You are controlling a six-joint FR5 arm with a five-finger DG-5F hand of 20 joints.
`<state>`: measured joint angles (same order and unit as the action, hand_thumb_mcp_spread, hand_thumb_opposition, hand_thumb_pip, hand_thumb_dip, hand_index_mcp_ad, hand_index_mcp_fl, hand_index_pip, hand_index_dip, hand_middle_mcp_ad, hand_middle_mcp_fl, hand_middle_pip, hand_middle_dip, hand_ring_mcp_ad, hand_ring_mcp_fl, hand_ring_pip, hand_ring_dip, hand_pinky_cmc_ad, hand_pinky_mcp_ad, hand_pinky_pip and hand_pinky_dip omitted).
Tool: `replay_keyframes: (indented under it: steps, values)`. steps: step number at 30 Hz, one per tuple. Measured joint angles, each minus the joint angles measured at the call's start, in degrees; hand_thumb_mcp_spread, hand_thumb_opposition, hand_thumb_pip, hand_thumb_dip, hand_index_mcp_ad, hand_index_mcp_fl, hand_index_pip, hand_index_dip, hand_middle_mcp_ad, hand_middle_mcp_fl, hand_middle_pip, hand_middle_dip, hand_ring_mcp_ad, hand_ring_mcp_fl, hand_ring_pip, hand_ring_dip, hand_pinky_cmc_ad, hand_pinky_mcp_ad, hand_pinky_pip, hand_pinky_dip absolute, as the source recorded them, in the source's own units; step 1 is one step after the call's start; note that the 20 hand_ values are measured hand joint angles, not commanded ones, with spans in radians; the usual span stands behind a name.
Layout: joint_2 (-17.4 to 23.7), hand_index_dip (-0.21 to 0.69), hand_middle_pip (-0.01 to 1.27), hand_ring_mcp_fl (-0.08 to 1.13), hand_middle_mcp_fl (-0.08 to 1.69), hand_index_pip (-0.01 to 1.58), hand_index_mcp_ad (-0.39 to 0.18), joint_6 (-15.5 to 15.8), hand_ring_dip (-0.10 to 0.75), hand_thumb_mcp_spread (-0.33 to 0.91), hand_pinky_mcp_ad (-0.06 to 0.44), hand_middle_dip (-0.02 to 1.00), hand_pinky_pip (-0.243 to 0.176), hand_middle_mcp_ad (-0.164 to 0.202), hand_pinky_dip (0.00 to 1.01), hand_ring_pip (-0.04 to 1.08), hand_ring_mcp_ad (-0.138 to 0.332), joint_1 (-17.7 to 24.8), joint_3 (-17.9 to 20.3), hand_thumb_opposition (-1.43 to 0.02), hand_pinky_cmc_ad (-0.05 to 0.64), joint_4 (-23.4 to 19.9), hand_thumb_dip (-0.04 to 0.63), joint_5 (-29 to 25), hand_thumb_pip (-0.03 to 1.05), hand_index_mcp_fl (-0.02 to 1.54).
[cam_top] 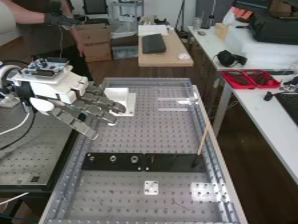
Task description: Grab the smaller nut and place it in the white container
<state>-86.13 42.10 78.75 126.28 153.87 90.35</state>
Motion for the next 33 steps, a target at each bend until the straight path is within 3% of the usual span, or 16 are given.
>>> replay_keyframes:
  steps: [4, 12, 20, 25, 33]
  values:
    - [-0.88, 0.305, 0.13, 0.0, 0.03, 1.27, -0.117, 1.1, 0.073, 0.34, 0.311, 0.21, -0.061, 0.007, 0.13, 0.09, 0.148, -1.6, 1.26, -0.82, 0.394, -2.42, 0.19, 1.04, 0.65, 0.06]
    - [-3.46, 0.332, 0.13, 0.0, 0.01, 1.33, -0.11, 1.82, 0.073, 0.34, 0.311, 0.21, -0.061, 0.01, 0.13, 0.08, 0.143, -3.71, 3.04, -0.83, 0.394, -5.9, 0.19, 2.25, 0.65, 0.02]
    - [-5.75, 0.374, 0.13, 0.0, 0.01, 1.42, -0.122, 4.01, 0.073, 0.35, 0.314, 0.21, -0.061, 0.01, 0.13, 0.08, 0.133, -5.32, 5.01, -0.85, 0.394, -12.04, 0.206, 3.33, 0.69, 0.01]
    - [-7.29, 0.38, 0.13, 0.0, 0.01, 1.47, -0.122, 4.57, 0.073, 0.36, 0.311, 0.21, -0.061, 0.007, 0.13, 0.08, 0.127, -6.02, 5.59, -0.88, 0.394, -13.76, 0.202, 4.63, 0.71, 0.01]
    - [-9.19, 0.386, 0.13, 0.0, 0.01, 1.48, -0.136, 4.85, 0.073, 0.39, 0.309, 0.21, -0.061, 0.009, 0.13, 0.08, 0.133, -6.54, 5.9, -0.93, 0.394, -15.32, 0.253, 6.09, 0.72, 0.01]
